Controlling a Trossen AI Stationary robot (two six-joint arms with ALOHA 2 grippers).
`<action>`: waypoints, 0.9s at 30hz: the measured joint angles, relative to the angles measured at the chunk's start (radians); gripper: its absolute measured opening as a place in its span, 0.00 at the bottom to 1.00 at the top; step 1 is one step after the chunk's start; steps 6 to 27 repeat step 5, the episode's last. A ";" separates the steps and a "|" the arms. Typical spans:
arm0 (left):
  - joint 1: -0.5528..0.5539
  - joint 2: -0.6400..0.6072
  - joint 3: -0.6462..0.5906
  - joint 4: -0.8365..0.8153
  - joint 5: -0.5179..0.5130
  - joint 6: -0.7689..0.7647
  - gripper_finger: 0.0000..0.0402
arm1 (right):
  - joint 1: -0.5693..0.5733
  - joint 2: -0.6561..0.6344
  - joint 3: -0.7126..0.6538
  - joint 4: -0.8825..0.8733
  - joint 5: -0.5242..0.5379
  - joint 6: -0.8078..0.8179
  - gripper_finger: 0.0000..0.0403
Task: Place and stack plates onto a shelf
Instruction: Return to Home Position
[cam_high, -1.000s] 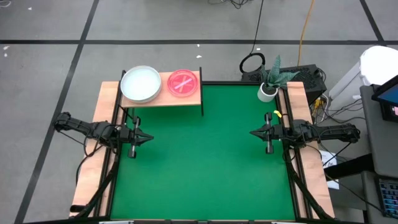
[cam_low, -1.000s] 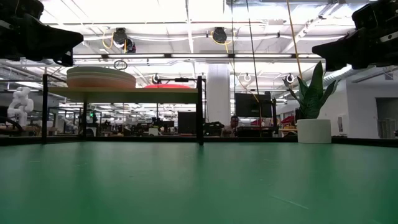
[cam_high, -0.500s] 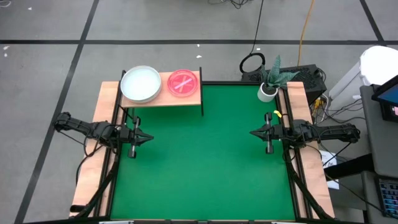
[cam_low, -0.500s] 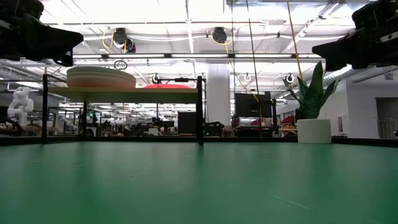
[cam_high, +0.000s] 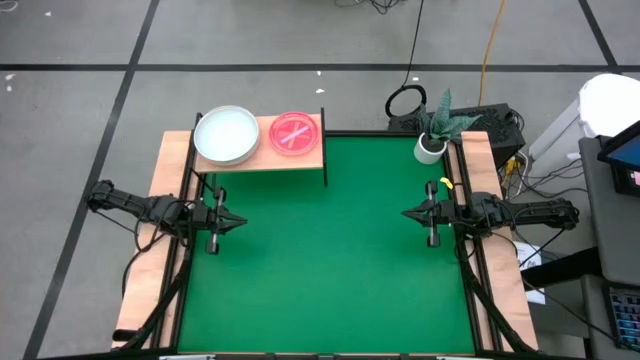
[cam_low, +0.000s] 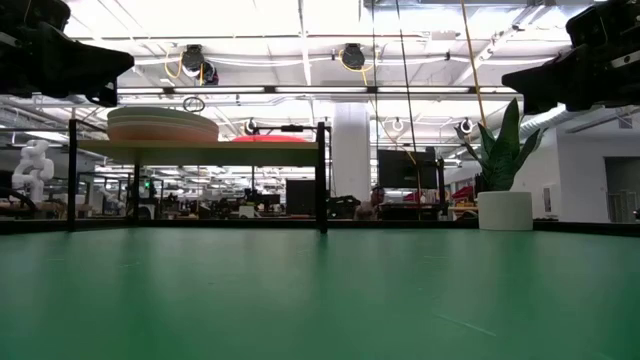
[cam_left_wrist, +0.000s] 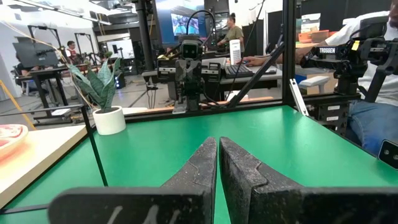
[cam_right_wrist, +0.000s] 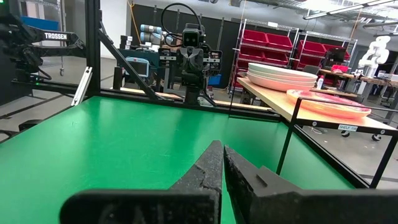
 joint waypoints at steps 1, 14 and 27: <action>0.000 0.000 0.000 0.000 0.000 0.000 0.06 | 0.000 0.000 0.000 0.000 0.000 0.000 0.00; 0.000 0.000 0.000 0.000 0.000 0.000 0.06 | 0.000 0.000 0.000 0.000 0.000 0.000 0.00; 0.000 0.000 0.000 0.000 0.000 0.000 0.06 | 0.000 0.000 0.000 0.000 0.000 0.000 0.00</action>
